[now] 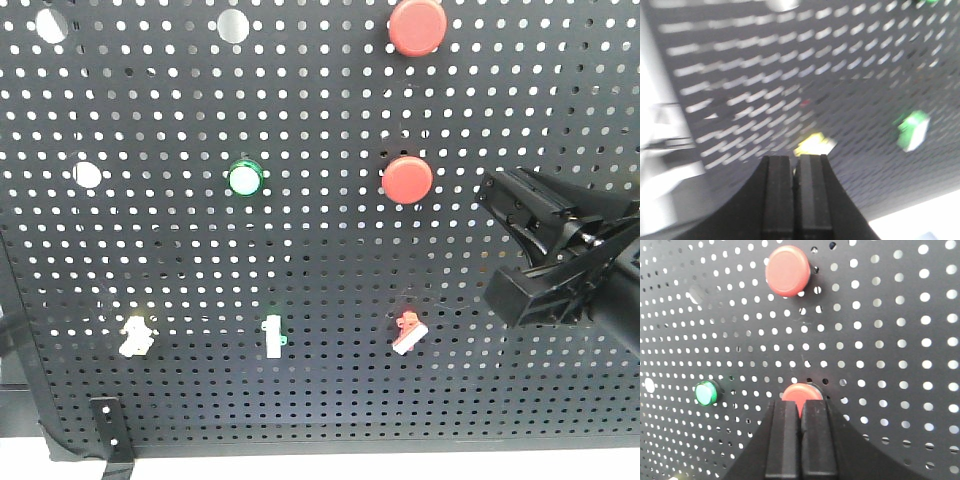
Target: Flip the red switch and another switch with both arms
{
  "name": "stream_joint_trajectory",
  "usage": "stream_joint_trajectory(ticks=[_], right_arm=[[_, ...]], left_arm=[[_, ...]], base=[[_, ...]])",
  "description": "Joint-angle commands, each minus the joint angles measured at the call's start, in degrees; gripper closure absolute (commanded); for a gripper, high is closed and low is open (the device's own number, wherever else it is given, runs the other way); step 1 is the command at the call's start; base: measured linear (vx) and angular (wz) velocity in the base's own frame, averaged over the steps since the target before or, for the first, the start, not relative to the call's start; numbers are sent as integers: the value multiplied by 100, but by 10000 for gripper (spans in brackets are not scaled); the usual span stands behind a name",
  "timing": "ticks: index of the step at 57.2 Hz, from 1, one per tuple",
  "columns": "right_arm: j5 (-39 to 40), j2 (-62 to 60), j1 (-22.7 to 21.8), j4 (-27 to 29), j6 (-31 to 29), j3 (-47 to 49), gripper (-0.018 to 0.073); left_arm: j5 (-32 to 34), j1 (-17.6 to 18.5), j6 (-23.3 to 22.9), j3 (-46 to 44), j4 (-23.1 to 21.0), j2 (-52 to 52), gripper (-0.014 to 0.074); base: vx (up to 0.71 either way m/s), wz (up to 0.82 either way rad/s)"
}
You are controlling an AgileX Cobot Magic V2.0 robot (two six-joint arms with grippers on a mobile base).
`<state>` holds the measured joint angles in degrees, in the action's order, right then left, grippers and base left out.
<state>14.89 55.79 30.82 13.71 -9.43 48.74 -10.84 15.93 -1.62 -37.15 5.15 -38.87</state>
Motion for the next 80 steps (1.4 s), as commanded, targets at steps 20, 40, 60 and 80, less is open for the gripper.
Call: stream_joint_trajectory(ticks=[20,40,60,80], right_arm=[[427,-91,-19,-31,-49,196,566],[385,-91,-19,-31,-49,196,566],[385,-91,-19,-31,-49,196,566],[385,-91,-19,-31,-49,196,566]], left_arm=[[556,-1652,402,3167,-46,3621,594],[464,-1685,408,3982,-935,3994,594],[449,-1691,408,3982,-935,3994,594],[449,-1691,408,3982,-935,3994,594]], base=[[0,0],[0,0],[0,0],[0,0]])
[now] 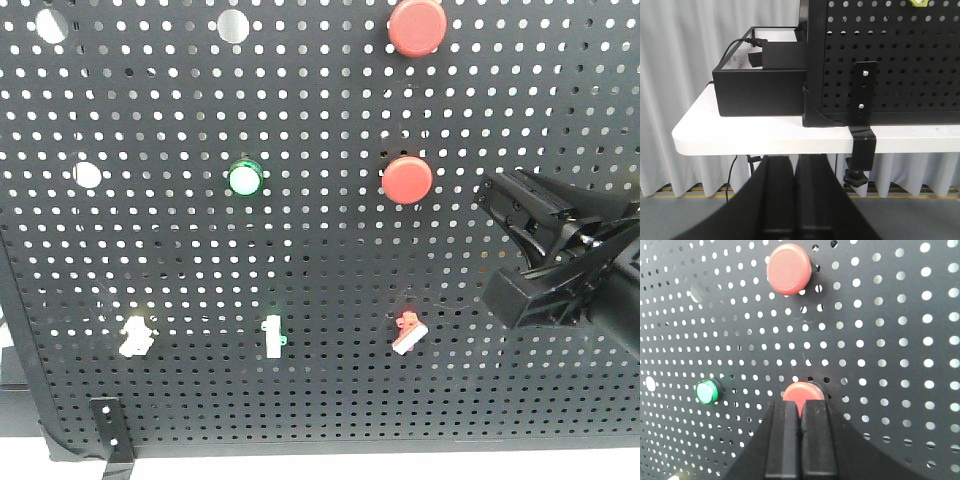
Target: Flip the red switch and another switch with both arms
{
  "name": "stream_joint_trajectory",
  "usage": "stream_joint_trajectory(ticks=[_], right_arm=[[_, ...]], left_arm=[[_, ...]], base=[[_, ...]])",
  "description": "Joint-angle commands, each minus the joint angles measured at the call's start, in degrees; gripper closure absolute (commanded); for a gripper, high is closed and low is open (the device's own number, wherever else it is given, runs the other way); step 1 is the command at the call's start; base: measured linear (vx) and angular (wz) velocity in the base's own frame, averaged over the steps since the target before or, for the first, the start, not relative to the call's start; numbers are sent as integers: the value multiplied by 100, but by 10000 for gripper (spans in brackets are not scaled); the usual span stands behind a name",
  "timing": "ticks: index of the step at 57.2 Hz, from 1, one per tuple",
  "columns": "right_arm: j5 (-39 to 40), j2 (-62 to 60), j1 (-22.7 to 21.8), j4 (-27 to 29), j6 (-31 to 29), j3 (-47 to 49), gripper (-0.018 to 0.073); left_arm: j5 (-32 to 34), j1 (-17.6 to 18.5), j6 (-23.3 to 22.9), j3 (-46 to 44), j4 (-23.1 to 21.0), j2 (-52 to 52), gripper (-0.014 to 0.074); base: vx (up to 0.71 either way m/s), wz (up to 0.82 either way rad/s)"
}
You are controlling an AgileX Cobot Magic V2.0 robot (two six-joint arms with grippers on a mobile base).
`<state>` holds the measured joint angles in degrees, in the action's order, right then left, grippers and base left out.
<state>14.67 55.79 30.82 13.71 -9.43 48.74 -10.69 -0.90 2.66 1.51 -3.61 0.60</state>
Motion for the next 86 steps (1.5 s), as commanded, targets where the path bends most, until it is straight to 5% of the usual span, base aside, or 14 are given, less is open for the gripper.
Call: stream_joint_trajectory(ticks=[1,14,26,40,49,58,66,86], right_arm=[[407,-91,-19,-31,-49,196,566],[707,-202,-19,-86,-764,-79,566],[1438,-1357,-202,-317,-1372,-1540,566],[-164,-3336,-1601,-436,-649,-2795,566],[-774,-4260,-2439,-1440,720,-3700,566],[-759,-5264,-2780,-2029,1778,-4925,566],[-2084,-5667,-2909,-2037,1551,-5054,566],[-2206,-5714,-3037,-1882,995,-5083,566]], left_arm=[[433,-7,-20,116,-59,48,594],[433,-7,-20,116,-59,48,594],[433,-7,-20,116,-59,48,594],[433,-7,-20,116,-59,48,594],[433,-7,-20,116,-59,48,594],[433,-7,-20,116,-59,48,594],[443,-8,-15,116,-59,53,594],[457,-8,-15,111,-59,47,594]], base=[[0,0],[0,0],[0,0],[0,0],[0,0],[0,0],[0,0],[0,0]])
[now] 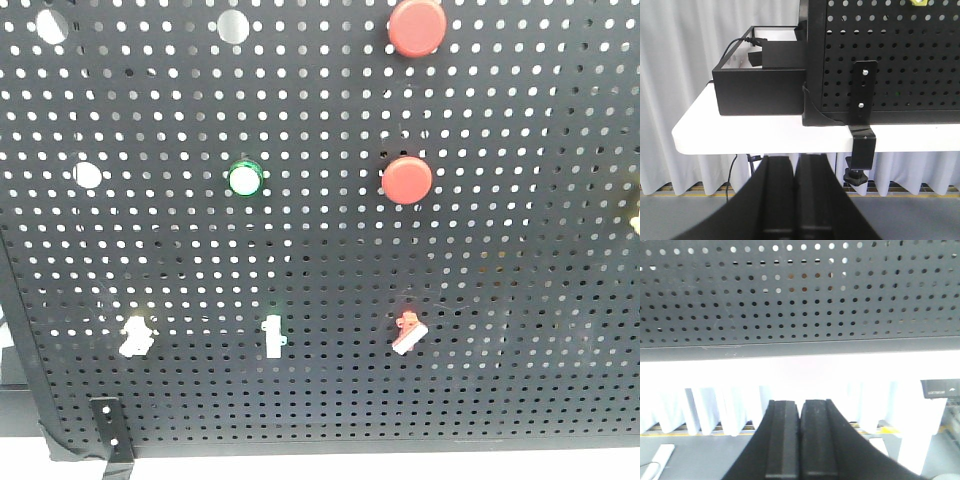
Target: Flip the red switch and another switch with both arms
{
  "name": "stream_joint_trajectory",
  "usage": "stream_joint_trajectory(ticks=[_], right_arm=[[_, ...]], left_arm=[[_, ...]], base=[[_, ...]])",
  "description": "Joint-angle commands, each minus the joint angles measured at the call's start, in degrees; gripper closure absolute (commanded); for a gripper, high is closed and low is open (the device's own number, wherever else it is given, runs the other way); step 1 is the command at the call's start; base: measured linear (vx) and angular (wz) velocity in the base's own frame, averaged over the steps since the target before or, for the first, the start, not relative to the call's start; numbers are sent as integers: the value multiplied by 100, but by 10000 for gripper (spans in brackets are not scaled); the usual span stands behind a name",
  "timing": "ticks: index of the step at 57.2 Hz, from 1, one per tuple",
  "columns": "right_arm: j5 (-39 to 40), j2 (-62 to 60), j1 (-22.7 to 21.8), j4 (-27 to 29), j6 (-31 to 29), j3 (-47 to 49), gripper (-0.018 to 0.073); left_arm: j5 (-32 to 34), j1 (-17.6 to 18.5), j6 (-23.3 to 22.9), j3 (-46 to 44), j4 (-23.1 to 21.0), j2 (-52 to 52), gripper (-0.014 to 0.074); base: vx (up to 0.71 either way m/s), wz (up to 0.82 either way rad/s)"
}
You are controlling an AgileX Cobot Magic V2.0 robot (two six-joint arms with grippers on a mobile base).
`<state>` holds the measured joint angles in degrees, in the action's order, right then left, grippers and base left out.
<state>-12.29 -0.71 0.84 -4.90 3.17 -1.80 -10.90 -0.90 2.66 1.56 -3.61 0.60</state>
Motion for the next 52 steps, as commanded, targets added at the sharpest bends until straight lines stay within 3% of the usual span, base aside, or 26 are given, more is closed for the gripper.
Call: stream_joint_trajectory(ticks=[1,52], right_arm=[[491,-64,-38,-21,-281,-29,566],[485,-64,-38,0,-359,-29,566]], left_arm=[[478,-8,-15,106,-59,47,594],[478,-8,-15,106,-59,47,594]], base=[[0,0],[0,0]])
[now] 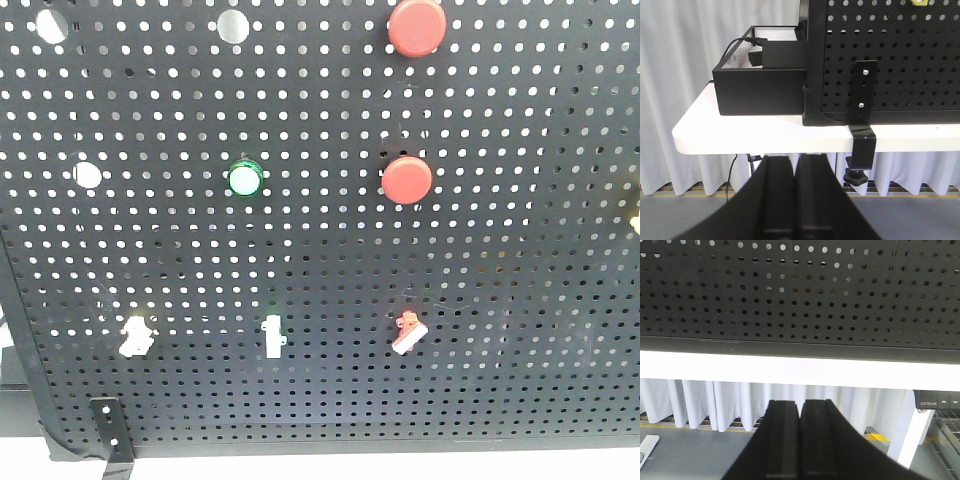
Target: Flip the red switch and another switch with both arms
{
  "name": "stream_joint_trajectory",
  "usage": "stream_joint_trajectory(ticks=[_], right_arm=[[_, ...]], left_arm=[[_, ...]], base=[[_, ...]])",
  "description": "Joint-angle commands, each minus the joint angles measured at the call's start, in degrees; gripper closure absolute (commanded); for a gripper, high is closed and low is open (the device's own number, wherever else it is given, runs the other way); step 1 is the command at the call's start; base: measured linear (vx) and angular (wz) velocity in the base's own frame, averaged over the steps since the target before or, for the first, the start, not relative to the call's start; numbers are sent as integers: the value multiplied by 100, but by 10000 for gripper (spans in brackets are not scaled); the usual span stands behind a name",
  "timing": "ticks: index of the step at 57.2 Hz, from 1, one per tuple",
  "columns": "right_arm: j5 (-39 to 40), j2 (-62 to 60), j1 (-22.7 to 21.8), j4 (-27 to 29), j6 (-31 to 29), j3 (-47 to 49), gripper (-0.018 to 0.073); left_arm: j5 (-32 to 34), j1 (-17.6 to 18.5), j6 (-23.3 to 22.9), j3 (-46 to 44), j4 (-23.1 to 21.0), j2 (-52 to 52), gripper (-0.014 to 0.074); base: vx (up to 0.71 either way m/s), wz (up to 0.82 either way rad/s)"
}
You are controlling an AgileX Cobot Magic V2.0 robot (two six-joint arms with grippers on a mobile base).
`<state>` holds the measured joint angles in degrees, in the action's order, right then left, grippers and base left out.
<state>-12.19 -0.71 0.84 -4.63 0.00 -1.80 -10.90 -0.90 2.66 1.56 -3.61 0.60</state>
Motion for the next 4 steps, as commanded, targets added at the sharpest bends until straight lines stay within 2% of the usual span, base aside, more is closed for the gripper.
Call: stream_joint_trajectory(ticks=[1,4], right_arm=[[475,-64,-38,-28,-42,-29,566],[475,-64,-38,-28,-42,-29,566]], left_arm=[[478,-8,-15,106,-59,47,594],[478,-8,-15,106,-59,47,594]], base=[[0,0],[0,0]])
